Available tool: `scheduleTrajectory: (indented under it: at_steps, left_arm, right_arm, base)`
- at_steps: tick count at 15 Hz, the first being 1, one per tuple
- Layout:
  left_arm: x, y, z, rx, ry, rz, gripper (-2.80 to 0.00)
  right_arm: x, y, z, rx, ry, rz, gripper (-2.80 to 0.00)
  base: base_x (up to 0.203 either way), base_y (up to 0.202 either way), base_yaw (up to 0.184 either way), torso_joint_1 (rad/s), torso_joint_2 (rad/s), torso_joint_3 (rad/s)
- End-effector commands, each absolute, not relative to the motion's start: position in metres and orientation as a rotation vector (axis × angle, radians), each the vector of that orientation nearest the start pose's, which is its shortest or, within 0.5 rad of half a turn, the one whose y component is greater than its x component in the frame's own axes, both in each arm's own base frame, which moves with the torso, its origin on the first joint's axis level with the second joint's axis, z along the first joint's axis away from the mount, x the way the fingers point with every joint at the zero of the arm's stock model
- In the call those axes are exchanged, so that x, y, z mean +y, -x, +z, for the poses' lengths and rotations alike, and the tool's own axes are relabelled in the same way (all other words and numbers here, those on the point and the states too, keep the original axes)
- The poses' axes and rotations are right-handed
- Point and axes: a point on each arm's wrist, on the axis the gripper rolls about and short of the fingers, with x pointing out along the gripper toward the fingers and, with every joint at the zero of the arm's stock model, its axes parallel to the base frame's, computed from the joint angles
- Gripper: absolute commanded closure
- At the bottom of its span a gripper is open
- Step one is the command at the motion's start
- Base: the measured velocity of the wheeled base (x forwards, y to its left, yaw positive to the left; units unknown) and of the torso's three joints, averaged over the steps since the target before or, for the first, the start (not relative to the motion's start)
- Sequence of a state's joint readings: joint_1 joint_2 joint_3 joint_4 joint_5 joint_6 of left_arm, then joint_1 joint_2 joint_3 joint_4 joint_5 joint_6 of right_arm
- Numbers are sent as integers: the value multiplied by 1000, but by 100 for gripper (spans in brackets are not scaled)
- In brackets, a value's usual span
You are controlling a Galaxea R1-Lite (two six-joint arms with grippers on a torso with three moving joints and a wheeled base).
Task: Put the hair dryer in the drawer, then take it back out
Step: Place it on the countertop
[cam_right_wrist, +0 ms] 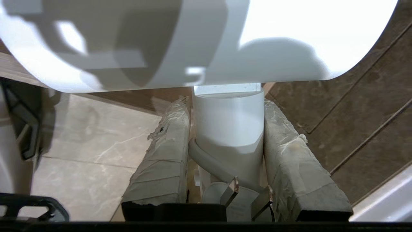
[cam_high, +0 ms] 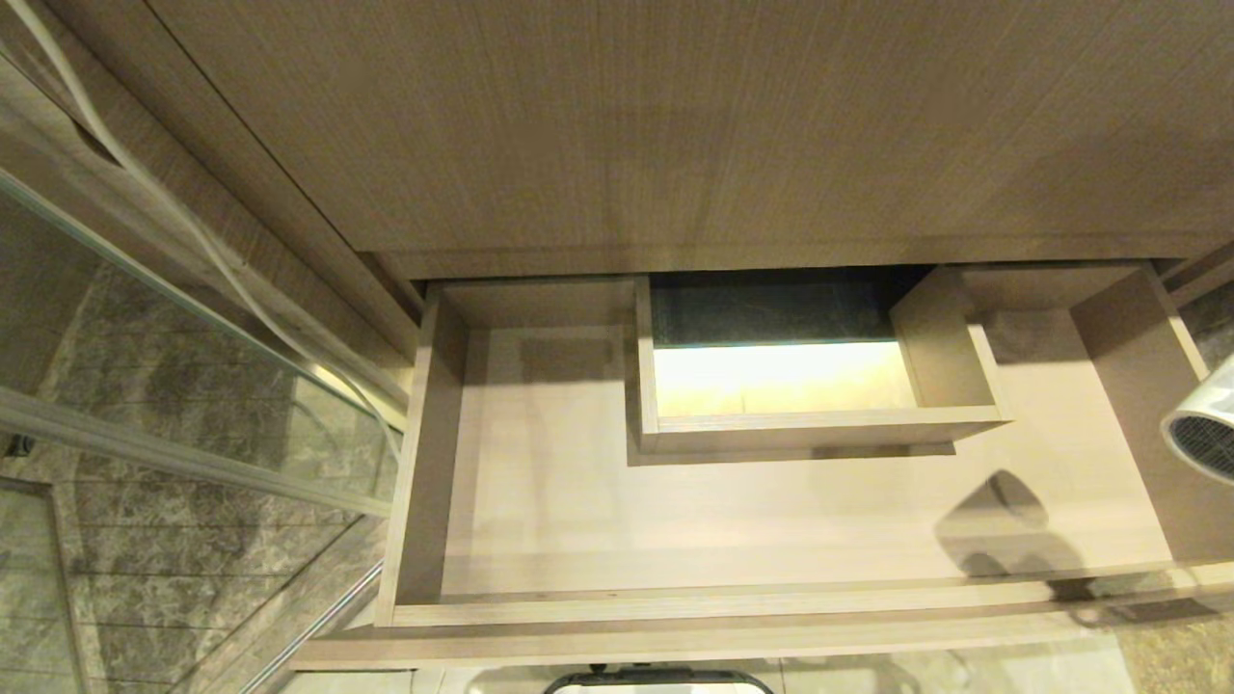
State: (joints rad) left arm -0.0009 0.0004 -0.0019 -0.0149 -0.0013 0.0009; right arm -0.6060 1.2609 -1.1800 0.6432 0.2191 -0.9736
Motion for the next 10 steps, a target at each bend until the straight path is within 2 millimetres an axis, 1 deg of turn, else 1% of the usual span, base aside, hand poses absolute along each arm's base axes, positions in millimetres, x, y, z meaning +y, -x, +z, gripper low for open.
scheduleTrajectory:
  at_steps: [1,6,9,10]
  left_arm:
    - [0,23,77,-14,0,-3,0]
    - [0,23,78,-15,0,-2,0]
    - [0,23,78,-15,0,-3,0]
    - [0,23,77,-15,0,-2,0]
  right_arm:
    - [-89,-137,279,771,619,-18,0]
    - [-87,-135,281,754,608,-14,0]
    - [-87,-134,282,701,588,26,0]
    - [-86,-133,282,684,589,34,0]
  base:
    - [0,0,0,0,0,0]
    - [0,0,0,0,0,0]
    - [0,0,0,0,0,0]
    - [0,0,0,139,-173,-27]
